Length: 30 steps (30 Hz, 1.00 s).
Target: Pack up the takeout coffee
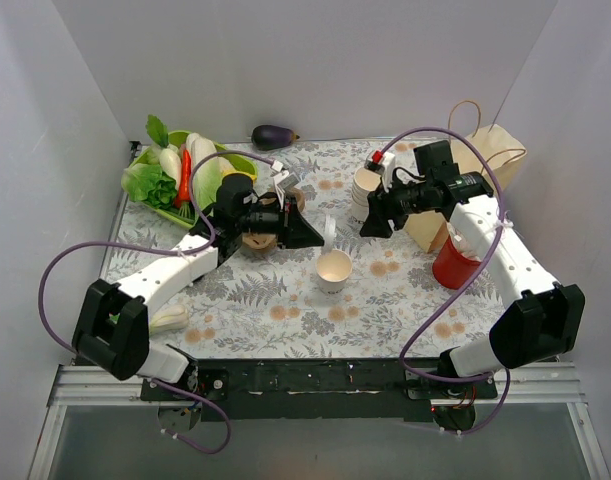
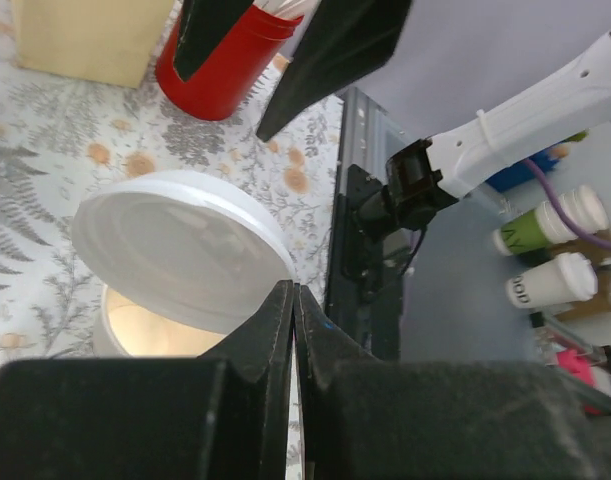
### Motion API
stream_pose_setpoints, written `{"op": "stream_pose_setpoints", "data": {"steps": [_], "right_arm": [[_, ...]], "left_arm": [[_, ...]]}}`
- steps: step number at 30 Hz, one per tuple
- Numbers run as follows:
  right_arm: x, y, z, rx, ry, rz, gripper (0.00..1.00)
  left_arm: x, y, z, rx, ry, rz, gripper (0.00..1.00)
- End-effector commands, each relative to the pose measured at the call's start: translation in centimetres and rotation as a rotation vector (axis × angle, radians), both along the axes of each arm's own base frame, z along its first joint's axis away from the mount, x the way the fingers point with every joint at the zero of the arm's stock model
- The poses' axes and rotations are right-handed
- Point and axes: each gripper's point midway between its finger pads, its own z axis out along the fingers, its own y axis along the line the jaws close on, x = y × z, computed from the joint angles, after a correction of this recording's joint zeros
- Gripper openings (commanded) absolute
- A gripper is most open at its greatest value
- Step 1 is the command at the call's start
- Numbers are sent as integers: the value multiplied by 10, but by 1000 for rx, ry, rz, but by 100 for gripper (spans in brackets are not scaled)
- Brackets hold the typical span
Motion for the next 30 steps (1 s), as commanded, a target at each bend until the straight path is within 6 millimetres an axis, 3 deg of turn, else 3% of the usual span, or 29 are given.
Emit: {"op": "stream_pose_setpoints", "data": {"steps": [1,15,22,30], "right_arm": [[-21,10,3,66,57,89,64],[-28,17,-23,100,105,172,78],[-36,18,-31,100,114,247,79],[-46,33,-39,94,101,335,79]], "left_arm": [[-10,-11,23,-156,90,-86,0],[-18,-13,-9,-129,260,-123,0],[-20,-12,-28,-108,320,-144,0],[-20,-13,-35,-98,324,-144,0]]}}
